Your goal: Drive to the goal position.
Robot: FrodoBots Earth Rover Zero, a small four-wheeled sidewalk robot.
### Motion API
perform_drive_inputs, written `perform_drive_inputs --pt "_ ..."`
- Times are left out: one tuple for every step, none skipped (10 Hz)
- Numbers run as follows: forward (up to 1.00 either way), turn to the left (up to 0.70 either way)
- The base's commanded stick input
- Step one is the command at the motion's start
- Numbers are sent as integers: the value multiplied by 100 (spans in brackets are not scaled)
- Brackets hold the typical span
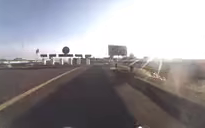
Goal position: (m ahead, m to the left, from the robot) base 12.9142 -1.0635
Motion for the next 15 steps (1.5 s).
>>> perform_drive_inputs --pt "50 0" --pt "50 0" --pt "50 0" --pt "50 0" --pt "50 0" --pt "50 0" --pt "50 0" --pt "50 0" --pt "50 0" --pt "50 0" --pt "50 0" --pt "50 0" --pt "50 0" --pt "50 0" --pt "50 0"
